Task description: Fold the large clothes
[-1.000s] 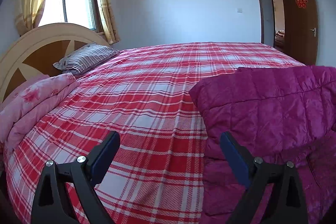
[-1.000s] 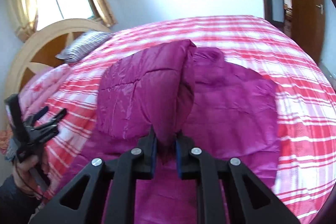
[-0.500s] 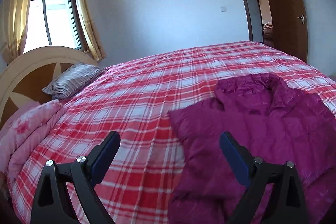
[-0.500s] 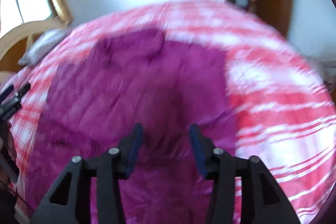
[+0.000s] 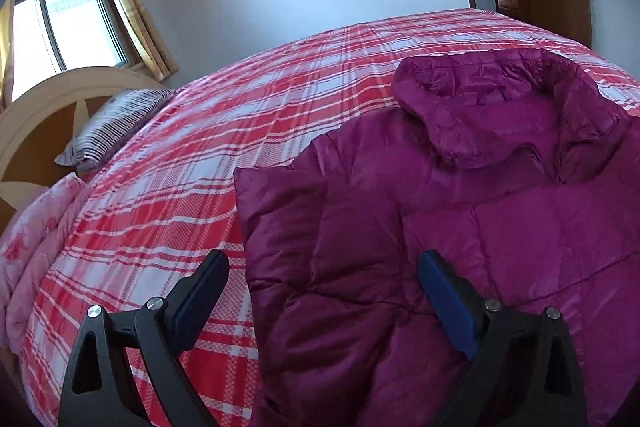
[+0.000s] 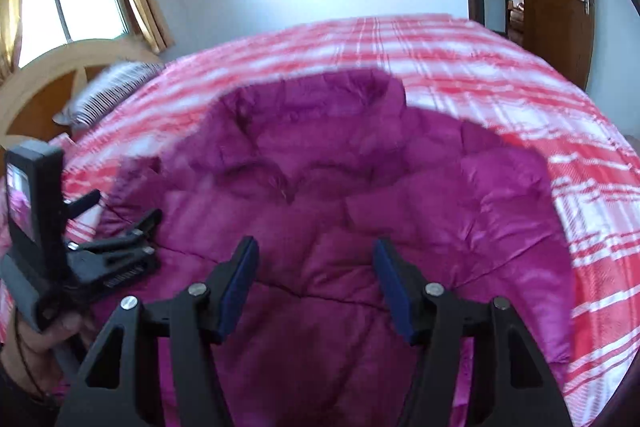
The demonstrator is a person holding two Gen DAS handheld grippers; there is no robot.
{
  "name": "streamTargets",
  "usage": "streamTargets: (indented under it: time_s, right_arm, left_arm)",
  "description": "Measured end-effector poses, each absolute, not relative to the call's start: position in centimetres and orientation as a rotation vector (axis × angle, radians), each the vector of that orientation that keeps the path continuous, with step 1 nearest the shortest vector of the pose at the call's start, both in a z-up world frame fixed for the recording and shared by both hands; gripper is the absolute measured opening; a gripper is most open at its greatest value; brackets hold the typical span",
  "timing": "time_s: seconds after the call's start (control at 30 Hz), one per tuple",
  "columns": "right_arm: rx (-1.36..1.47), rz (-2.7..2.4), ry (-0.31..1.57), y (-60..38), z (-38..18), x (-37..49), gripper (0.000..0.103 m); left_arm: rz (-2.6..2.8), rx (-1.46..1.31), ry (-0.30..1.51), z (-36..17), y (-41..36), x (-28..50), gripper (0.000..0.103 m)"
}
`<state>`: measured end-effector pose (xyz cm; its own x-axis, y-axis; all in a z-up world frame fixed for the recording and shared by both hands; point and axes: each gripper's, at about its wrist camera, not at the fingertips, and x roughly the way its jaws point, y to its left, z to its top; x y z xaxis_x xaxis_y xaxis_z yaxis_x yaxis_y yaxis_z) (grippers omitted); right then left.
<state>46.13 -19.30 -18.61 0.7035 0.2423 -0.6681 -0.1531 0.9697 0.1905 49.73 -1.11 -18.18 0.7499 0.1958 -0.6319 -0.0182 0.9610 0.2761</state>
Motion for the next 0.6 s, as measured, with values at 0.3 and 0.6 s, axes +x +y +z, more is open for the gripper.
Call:
streamTargets:
  time_s: [0.3,0.6]
  right_arm:
    - [0.054,0.212,0.803,-19.1,-20.4,45.7,0.062]
    - [-0.03,0.162,0.829,-17.8,-21.1,45.9,0.062]
  left_arm:
    - [0.115,0.229,0.795,-19.6,-0.6,50.7,0.102]
    - [0.108,0.209,0.807,-20.0,-0.3,50.8,0.102]
